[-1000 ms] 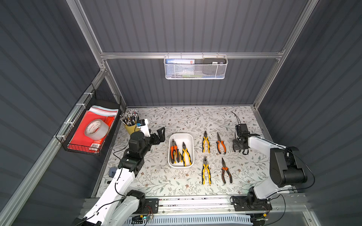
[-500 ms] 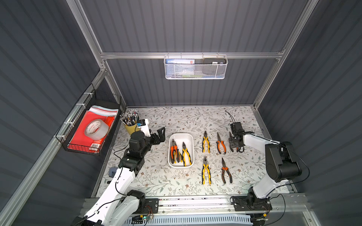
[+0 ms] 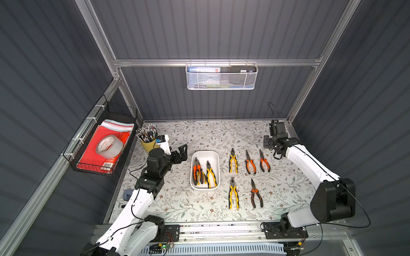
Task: Take the pliers out of the storage box
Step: Place the pliers at the center of the board, then pick up the pliers from the storage box.
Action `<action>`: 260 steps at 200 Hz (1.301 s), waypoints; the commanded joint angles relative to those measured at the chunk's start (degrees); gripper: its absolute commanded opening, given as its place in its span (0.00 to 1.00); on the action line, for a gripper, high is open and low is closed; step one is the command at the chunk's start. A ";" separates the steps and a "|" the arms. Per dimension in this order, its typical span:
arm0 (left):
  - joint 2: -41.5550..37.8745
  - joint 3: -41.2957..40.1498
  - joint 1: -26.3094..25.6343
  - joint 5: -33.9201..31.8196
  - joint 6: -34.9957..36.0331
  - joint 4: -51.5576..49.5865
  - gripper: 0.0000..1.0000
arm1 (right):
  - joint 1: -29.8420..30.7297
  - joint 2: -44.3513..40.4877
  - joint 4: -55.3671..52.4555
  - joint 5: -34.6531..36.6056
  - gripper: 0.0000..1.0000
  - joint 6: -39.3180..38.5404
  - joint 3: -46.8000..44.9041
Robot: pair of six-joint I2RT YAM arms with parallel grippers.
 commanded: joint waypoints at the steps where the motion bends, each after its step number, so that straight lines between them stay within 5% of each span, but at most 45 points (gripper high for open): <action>1: 0.37 0.15 -0.04 -0.81 -0.11 0.84 0.99 | 0.23 -0.56 -5.57 -11.41 0.56 7.45 4.94; 35: 1.42 0.15 -0.03 -0.79 -0.40 1.03 0.99 | 0.31 -3.55 1.35 -34.16 0.56 18.19 3.21; 54: 2.36 0.37 -0.03 -0.72 -0.41 0.85 0.99 | 2.68 -2.86 4.25 -40.67 0.56 22.09 2.24; 119: 4.73 0.50 -0.03 -0.90 -0.39 0.51 0.99 | 23.78 9.33 -5.86 -25.74 0.55 22.60 10.44; 260: 4.69 0.70 -0.11 -1.07 -0.28 0.19 0.99 | 40.12 31.86 -11.23 -23.50 0.47 26.23 26.20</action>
